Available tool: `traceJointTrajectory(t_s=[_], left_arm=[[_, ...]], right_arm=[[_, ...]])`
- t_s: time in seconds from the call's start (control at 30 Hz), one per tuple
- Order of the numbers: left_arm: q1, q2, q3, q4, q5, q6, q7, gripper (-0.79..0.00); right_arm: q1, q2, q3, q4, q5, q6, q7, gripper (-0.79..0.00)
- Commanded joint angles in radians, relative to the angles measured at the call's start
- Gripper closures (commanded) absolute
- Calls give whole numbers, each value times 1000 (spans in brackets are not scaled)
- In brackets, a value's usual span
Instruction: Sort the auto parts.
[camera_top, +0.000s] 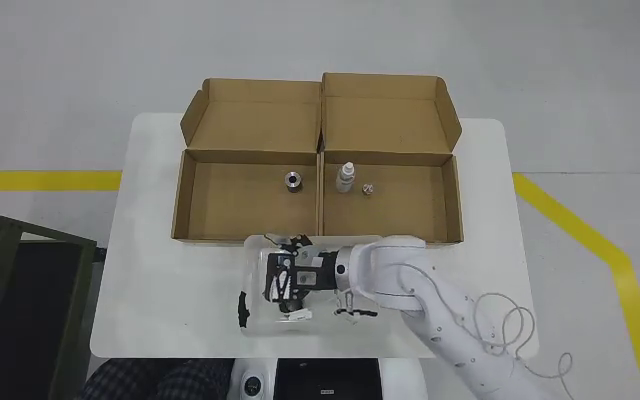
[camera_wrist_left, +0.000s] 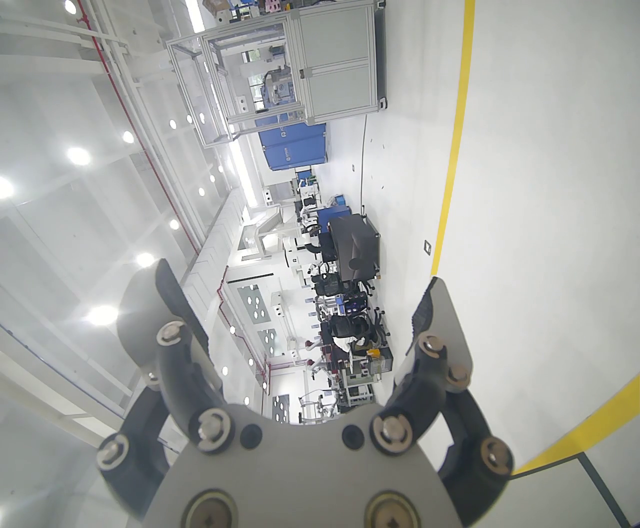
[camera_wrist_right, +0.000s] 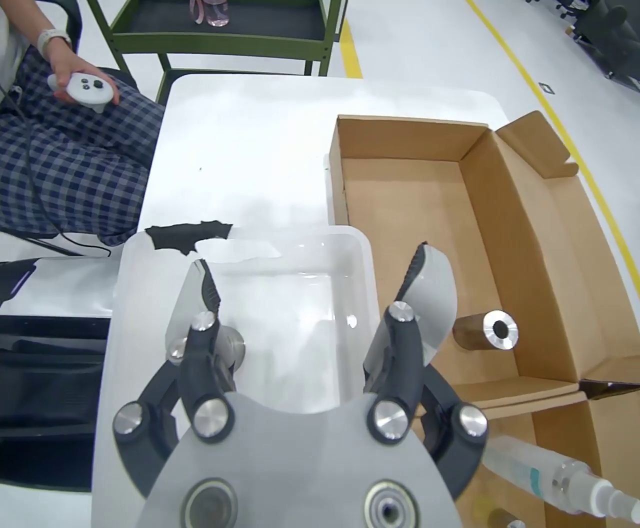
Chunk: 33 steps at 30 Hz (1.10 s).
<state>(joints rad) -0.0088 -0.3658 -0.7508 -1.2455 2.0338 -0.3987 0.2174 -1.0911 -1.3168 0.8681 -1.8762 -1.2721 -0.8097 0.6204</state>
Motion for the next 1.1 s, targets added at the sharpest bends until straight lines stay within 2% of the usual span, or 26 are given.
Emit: traceJointTrajectory(t_s=[0.0,0.17,0.4,0.7,1.07], left_arm=[[0,0,0,0,0,0,0,-785],[0,0,0,0,0,0,0,-785],[0,0,0,0,0,0,0,-785],[0,0,0,0,0,0,0,-785],[0,0,0,0,0,0,0,-785]], right_arm=[[-18,7,7,-14,-9,-27,-1,-646],[-70,26,21,-49,-23,-91,-3,-668],[-119,47,40,-60,-29,-121,8,-668],[-128,60,48,-20,-47,-110,-23,-637],[-104,59,-10,68,-61,-75,-56,-637]])
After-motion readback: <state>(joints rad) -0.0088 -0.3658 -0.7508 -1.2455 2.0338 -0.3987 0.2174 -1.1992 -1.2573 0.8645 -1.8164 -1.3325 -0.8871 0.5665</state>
